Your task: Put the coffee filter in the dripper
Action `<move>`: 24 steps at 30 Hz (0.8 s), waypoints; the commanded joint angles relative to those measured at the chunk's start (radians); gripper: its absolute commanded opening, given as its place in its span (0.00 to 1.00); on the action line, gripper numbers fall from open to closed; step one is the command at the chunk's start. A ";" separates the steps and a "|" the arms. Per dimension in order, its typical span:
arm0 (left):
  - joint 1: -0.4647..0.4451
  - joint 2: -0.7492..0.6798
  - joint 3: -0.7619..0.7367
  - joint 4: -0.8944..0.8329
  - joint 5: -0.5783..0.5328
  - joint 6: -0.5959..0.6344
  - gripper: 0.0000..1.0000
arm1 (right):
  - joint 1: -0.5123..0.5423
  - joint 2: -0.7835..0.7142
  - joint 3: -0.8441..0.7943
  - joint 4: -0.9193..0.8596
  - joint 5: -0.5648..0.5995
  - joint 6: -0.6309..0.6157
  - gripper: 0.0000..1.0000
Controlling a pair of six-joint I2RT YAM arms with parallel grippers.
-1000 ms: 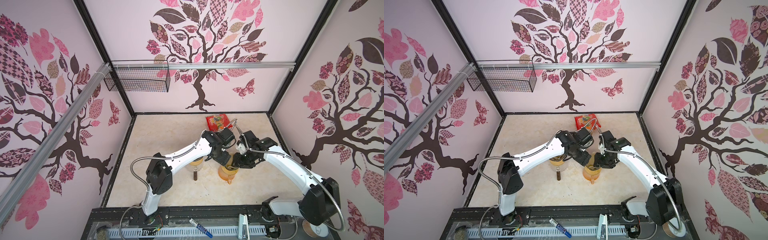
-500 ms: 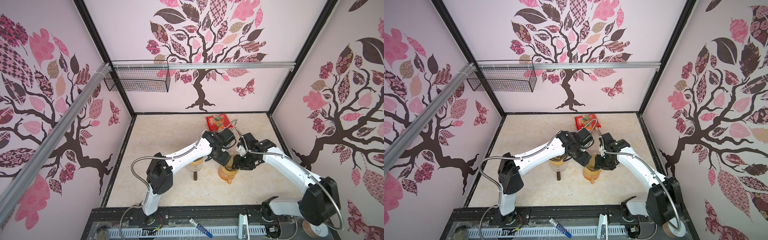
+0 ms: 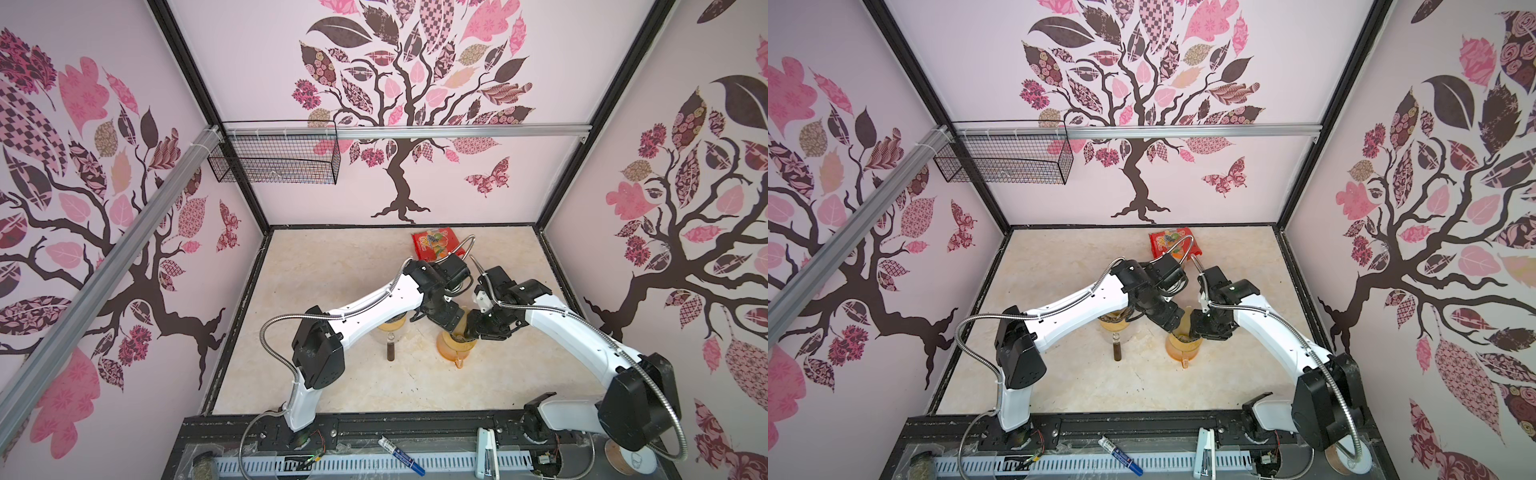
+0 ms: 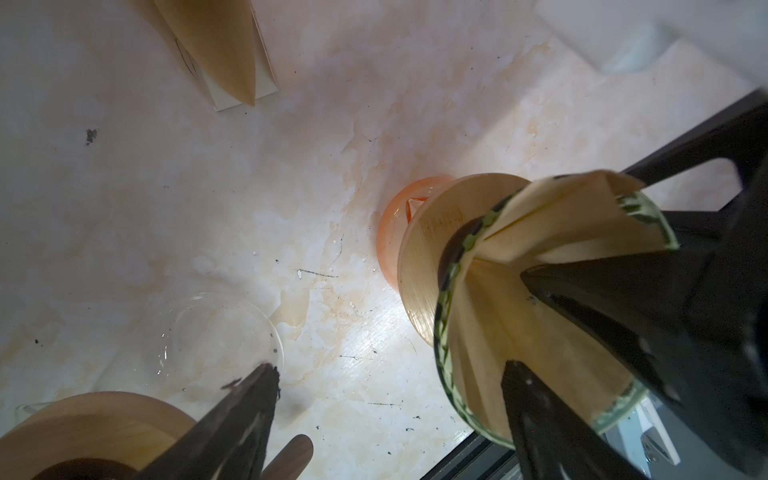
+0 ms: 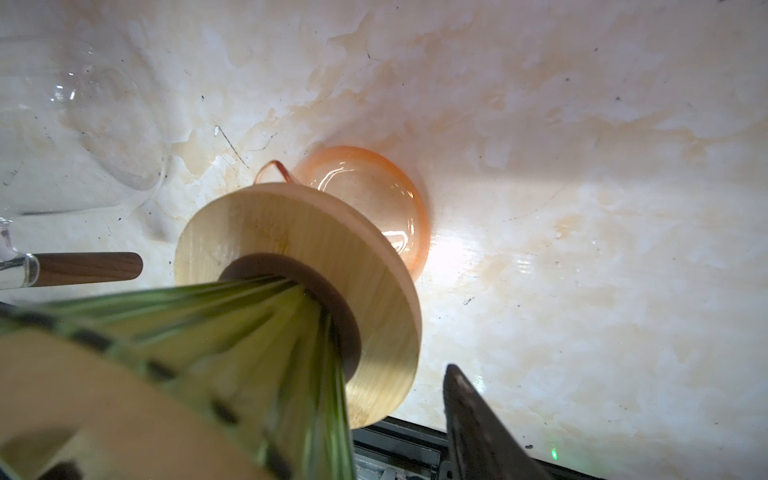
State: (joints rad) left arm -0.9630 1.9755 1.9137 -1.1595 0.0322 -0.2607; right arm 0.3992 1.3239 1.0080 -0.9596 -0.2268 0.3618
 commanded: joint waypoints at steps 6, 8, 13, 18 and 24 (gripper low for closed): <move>-0.020 -0.025 0.044 -0.043 0.055 0.035 0.89 | 0.006 0.006 0.021 -0.013 0.018 -0.007 0.55; -0.021 -0.019 0.039 -0.042 0.064 0.042 0.89 | 0.006 0.006 0.021 -0.012 0.017 -0.006 0.55; -0.026 0.008 0.047 -0.060 0.075 0.058 0.88 | 0.006 0.005 0.018 -0.013 0.018 -0.006 0.55; -0.032 0.029 0.054 -0.066 0.077 0.061 0.88 | 0.006 0.003 0.019 -0.013 0.018 -0.006 0.55; -0.032 0.045 0.065 -0.071 0.060 0.061 0.88 | 0.006 -0.002 0.030 -0.021 0.019 -0.006 0.56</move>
State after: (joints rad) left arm -0.9882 2.0041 1.9301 -1.2091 0.0978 -0.2127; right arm 0.3992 1.3239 1.0080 -0.9607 -0.2218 0.3622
